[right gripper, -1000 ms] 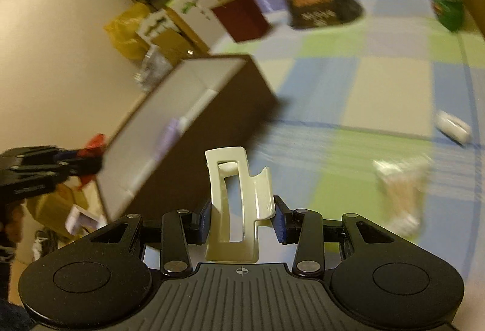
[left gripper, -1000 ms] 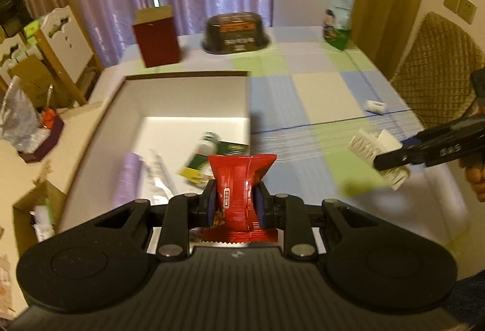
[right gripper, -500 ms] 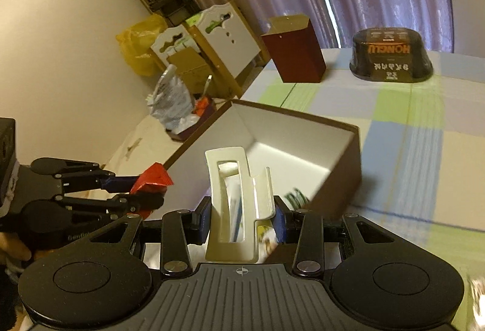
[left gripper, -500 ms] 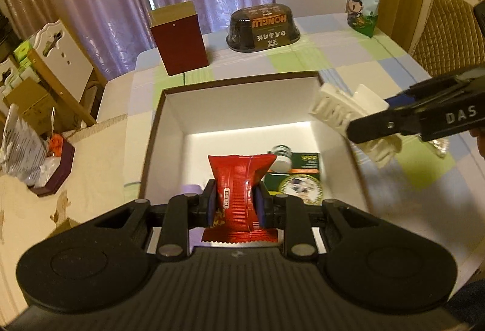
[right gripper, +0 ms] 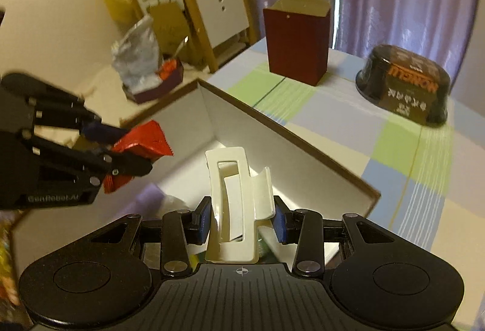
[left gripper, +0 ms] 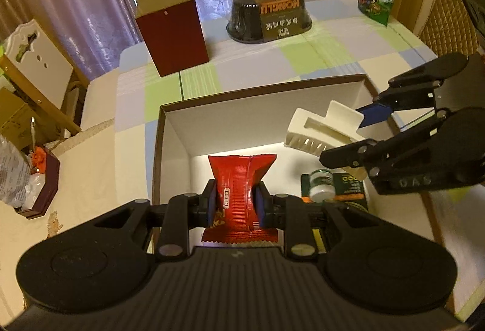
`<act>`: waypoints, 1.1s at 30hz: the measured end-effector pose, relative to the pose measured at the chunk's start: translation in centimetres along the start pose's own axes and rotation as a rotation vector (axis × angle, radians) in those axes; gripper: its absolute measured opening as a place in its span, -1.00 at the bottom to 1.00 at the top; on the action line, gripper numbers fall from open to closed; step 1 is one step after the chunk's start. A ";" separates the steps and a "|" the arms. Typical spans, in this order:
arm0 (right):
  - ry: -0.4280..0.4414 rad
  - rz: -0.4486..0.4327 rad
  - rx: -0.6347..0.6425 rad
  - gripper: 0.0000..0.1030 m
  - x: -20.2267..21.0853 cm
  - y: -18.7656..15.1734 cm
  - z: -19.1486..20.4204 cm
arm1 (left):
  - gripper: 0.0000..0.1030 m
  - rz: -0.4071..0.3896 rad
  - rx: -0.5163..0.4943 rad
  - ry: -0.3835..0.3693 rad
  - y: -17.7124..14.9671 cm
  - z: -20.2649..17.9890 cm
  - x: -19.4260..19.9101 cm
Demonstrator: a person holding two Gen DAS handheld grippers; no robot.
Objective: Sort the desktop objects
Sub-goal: 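Carry the red packet and white clip over the cardboard box, then open both grippers to drop the packet and clip into the box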
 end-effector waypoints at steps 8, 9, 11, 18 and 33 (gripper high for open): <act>-0.032 0.063 0.037 -0.22 -3.6 0.8 0.0 | -0.59 0.051 -0.014 -0.013 1.6 0.5 -3.5; -0.031 0.066 0.039 -0.22 -3.9 0.9 -0.1 | -0.59 0.056 -0.014 -0.016 1.7 0.6 -3.8; -0.030 0.072 0.050 -0.22 -4.2 1.1 -0.2 | -0.59 0.064 -0.015 -0.021 1.9 0.7 -4.4; -0.047 0.099 0.091 -0.22 -5.1 1.4 -0.3 | -0.59 0.076 -0.032 -0.023 2.4 0.9 -5.4; -0.068 0.086 0.081 -0.10 -6.0 2.4 -0.4 | -0.49 0.061 -0.051 -0.006 4.0 0.9 -6.8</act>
Point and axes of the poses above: each gripper's, at about its wrist camera, not at the fingertips, and x roughly against the way its jaws point, z to its left, y to its top, the point moved 3 cm from there along -x, roughly the way its jaws point, and after that the axes turned 14 degrees about z, right-handed, at the moved point
